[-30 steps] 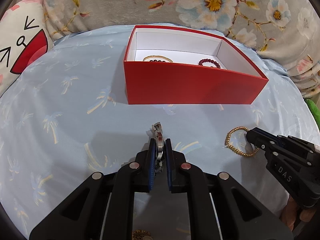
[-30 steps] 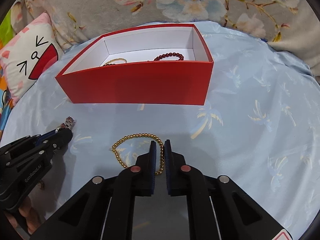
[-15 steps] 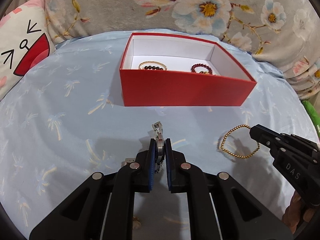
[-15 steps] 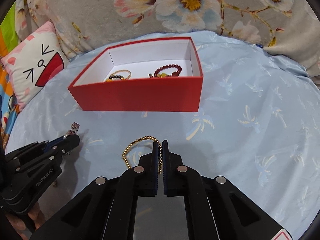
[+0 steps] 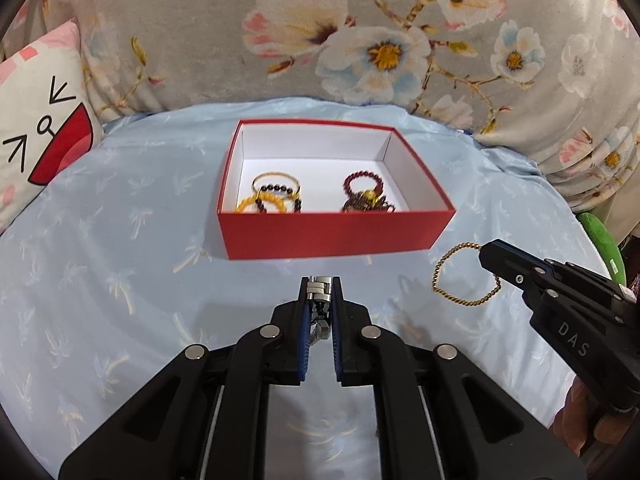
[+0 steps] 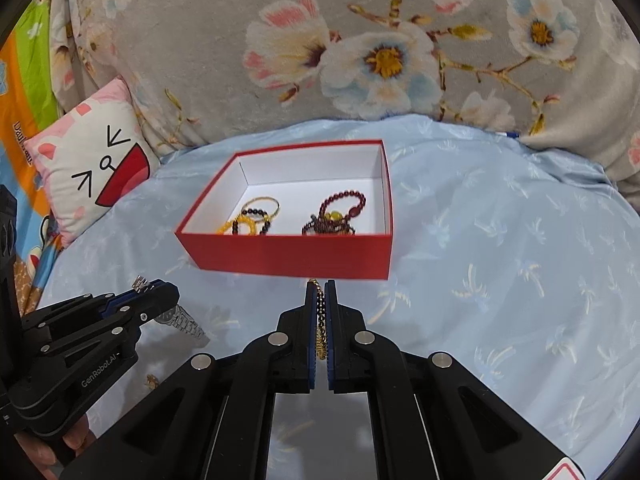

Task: Organize jewelry
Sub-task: 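Carry the watch and gold bead bracelet into the red box and open both tools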

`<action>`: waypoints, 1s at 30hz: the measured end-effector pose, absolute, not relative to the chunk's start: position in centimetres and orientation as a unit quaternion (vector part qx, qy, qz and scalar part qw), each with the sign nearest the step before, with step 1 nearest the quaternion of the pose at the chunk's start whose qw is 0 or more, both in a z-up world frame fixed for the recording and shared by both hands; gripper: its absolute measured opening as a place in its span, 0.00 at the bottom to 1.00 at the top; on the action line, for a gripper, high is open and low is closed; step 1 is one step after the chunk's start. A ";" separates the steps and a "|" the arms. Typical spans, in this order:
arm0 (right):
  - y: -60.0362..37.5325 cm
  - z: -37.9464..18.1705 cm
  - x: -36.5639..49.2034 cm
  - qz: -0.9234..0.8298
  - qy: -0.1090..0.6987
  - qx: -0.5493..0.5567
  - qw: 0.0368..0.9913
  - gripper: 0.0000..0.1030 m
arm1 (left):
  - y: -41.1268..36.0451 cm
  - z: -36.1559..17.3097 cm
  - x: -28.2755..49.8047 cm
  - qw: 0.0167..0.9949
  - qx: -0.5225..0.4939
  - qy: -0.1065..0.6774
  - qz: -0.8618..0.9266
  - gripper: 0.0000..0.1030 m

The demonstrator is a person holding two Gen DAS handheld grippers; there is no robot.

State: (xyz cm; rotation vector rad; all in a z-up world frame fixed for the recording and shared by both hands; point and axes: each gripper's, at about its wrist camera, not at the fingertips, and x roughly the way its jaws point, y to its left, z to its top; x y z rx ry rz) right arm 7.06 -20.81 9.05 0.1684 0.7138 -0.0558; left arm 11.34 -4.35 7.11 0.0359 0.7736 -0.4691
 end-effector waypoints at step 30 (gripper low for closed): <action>-24.2 8.5 23.8 -0.002 0.366 0.127 0.922 0.04 | -11.3 8.6 27.1 0.903 0.025 0.370 -0.217 0.08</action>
